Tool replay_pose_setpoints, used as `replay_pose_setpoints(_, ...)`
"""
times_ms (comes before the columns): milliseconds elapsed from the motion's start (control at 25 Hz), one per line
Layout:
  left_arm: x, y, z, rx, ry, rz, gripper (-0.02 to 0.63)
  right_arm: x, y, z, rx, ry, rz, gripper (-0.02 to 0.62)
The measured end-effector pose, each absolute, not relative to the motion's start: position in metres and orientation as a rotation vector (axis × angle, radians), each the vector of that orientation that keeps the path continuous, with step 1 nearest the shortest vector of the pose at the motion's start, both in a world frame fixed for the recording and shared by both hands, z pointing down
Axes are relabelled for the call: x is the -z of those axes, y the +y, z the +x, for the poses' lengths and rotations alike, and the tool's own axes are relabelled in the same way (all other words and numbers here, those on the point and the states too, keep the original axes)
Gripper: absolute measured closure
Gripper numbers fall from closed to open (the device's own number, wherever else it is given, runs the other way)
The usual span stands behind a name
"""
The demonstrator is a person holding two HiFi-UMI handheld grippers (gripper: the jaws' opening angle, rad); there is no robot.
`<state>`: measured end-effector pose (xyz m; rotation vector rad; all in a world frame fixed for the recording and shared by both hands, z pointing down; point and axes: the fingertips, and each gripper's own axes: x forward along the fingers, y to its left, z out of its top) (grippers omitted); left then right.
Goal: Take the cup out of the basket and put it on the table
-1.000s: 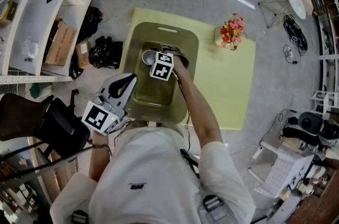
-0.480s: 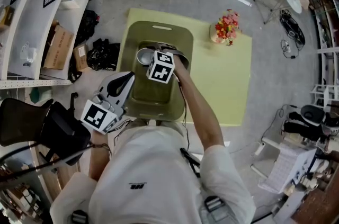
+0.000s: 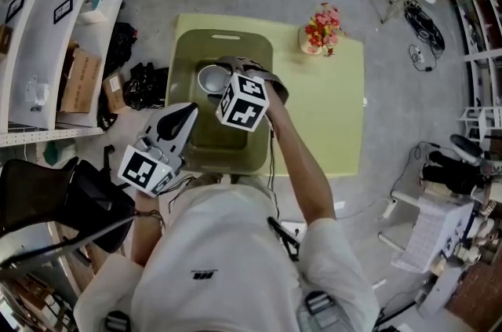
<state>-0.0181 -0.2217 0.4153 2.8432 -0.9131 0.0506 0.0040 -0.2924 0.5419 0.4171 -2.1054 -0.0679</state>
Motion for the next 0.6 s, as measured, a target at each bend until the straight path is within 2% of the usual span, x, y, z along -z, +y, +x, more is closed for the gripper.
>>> replay_pose_setpoints(600,-0.41,-0.216,0.025,-0.038,-0.728,2.907,0.594,-0.476,-0.272,0.063,0.064,-2.125,0.595,0.247)
